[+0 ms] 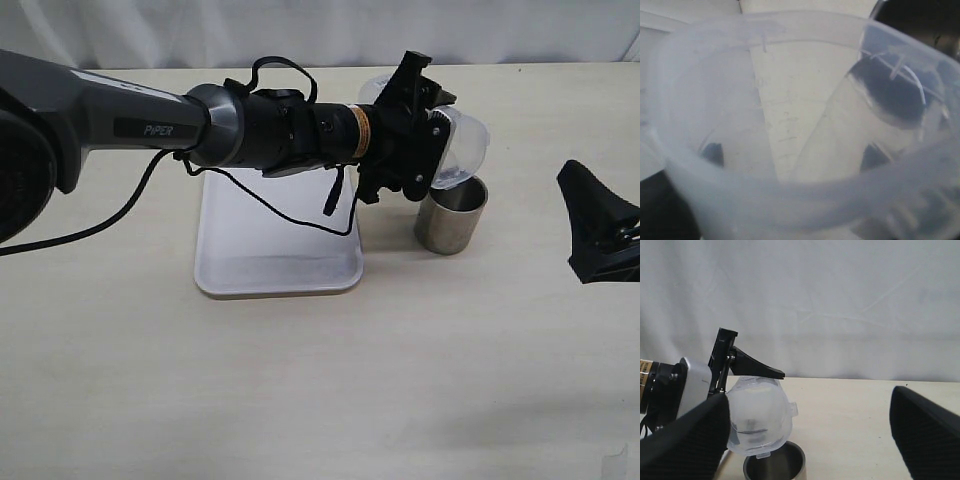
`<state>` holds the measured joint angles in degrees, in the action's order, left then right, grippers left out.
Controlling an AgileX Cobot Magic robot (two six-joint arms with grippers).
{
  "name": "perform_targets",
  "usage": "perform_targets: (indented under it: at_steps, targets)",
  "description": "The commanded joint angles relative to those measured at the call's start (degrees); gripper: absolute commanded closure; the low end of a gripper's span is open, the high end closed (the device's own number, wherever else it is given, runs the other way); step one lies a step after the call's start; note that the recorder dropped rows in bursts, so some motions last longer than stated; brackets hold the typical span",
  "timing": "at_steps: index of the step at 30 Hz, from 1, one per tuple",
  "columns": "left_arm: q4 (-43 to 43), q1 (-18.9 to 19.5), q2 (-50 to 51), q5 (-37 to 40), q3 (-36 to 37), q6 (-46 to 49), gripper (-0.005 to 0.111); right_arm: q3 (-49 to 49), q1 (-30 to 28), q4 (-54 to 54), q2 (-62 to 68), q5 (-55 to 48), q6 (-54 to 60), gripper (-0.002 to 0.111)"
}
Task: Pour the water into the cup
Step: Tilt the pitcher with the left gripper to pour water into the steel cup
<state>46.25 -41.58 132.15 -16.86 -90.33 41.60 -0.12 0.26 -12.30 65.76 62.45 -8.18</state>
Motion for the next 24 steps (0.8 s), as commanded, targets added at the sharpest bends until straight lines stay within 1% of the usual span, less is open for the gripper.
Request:
perform_targets:
  at_steps: [1,24]
  targets:
    - [-0.5,-0.5,-0.6,-1.9,-0.7,0.7,0.107,0.1,-0.1,-0.6,0.2,-0.2,-0.1,0.027]
    - [-0.5,-0.5,-0.6,-2.8,-0.7,4.0,0.107,0.1,-0.1,-0.6,0.2,-0.2,-0.1,0.027]
